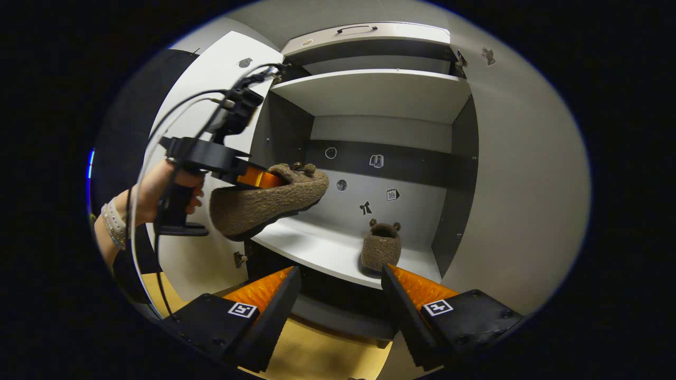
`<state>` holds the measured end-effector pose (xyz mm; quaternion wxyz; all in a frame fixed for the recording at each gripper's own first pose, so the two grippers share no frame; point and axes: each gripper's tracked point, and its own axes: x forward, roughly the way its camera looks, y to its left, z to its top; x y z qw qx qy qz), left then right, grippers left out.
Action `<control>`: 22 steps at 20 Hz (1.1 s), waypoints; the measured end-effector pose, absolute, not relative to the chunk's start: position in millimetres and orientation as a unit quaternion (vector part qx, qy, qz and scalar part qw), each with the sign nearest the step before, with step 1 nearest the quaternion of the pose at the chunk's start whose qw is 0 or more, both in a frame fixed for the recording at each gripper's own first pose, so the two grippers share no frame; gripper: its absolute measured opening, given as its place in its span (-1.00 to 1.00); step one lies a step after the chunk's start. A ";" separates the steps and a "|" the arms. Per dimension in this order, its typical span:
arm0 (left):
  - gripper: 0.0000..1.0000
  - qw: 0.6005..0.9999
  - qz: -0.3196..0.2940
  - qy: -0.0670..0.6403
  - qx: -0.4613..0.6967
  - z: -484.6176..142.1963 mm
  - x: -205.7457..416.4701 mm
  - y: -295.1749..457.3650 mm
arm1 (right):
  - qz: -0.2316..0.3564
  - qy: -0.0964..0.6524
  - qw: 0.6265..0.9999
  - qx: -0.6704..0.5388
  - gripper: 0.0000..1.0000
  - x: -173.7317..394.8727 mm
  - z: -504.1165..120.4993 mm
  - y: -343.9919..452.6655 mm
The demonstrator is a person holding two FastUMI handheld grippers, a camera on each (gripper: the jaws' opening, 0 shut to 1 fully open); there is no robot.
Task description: Grab one shoe with the right hand and put it into the shoe cabinet, grab the other shoe with the left hand and put it into the shoe cabinet; then close the right door with the right hand and the left door with the left hand.
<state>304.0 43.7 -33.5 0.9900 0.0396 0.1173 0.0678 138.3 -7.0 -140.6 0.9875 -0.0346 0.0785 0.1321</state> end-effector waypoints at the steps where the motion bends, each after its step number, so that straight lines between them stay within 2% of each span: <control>1: -0.91 0.990 0.062 0.121 0.034 -36.3 320.3 45.5 | 0.134 0.079 0.987 -0.034 0.96 139.3 -140.7 -7.2; 7: -0.90 0.981 0.065 0.181 0.025 -80.4 404.8 67.6 | 0.140 0.067 0.987 -0.039 0.96 144.5 -130.3 -8.7; 14: -0.85 0.963 0.097 0.248 0.052 -128.7 439.6 83.3 | 0.124 0.083 0.988 -0.024 0.96 143.7 -135.4 -20.3; 16: -0.64 0.961 0.095 0.255 0.054 -134.2 442.3 79.9 | 0.131 0.079 0.988 -0.018 0.96 142.5 -133.2 -17.5; 17: -0.46 0.960 0.096 0.255 0.060 -134.2 443.0 81.2 | 0.131 0.078 0.988 -0.018 0.96 142.5 -132.5 -16.8; 18: -0.41 0.960 0.103 0.251 0.072 -130.3 440.5 84.2 | 0.132 0.076 0.988 -0.019 0.96 141.8 -131.9 -16.4; 19: -0.22 0.960 0.105 0.246 0.081 -124.8 438.7 86.0 | 0.134 0.075 0.988 -0.018 0.96 140.7 -130.6 -15.3; 22: 0.55 0.961 0.111 0.237 0.095 -115.1 419.1 91.6 | 0.137 0.065 0.988 -0.013 0.96 138.6 -124.5 -12.6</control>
